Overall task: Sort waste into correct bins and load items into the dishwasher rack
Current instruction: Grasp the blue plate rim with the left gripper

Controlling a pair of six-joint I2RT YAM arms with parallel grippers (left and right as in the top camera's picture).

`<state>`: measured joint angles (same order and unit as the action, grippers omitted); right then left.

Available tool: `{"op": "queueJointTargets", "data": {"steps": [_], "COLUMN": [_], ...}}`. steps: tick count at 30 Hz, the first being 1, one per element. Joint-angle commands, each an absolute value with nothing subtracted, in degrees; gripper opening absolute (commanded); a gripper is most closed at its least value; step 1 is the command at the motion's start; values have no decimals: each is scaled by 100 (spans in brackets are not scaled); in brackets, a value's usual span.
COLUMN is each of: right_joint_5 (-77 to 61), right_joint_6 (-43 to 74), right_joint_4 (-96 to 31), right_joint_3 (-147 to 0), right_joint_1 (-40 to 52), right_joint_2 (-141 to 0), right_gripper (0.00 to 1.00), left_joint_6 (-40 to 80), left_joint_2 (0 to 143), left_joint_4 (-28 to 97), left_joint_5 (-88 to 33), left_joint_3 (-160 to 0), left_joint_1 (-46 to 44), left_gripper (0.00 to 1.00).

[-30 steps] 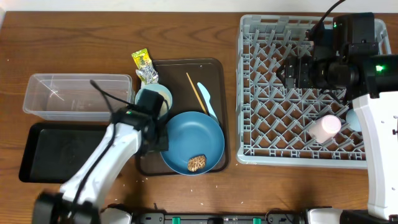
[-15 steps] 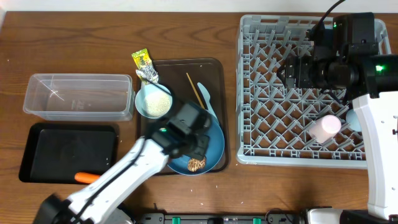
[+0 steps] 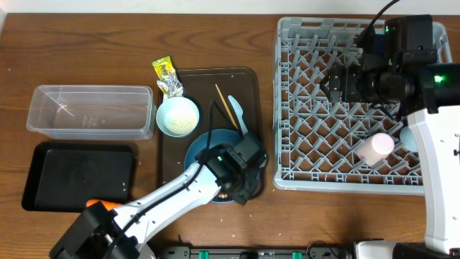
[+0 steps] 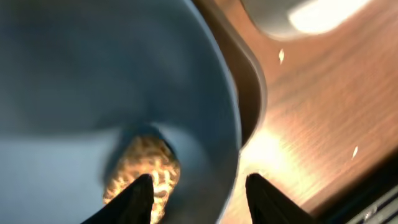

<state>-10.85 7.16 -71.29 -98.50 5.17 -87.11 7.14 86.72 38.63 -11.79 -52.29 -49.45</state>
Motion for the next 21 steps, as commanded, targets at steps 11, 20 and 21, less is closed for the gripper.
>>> {"op": "queueJointTargets", "data": {"steps": [11, 20, 21], "right_joint_5": [-1096, -1096, -1096], "right_joint_6": [729, 727, 727], "right_joint_4": [-7150, -7181, -7181], "right_joint_3": [-9843, -9843, -9843], "right_joint_1": [565, 565, 565], "right_joint_2": [-8729, -8729, -8729], "right_gripper": [86, 86, 86], "left_joint_6": [14, -25, -30], "left_joint_2": [9131, 9238, 9240], "left_joint_4": [3848, 3680, 3612], "left_joint_5": [-637, 165, 259], "left_joint_3": [-5339, -5339, -5339], "left_joint_1": [-5334, -5328, -5328], "left_gripper": [56, 48, 48]}}
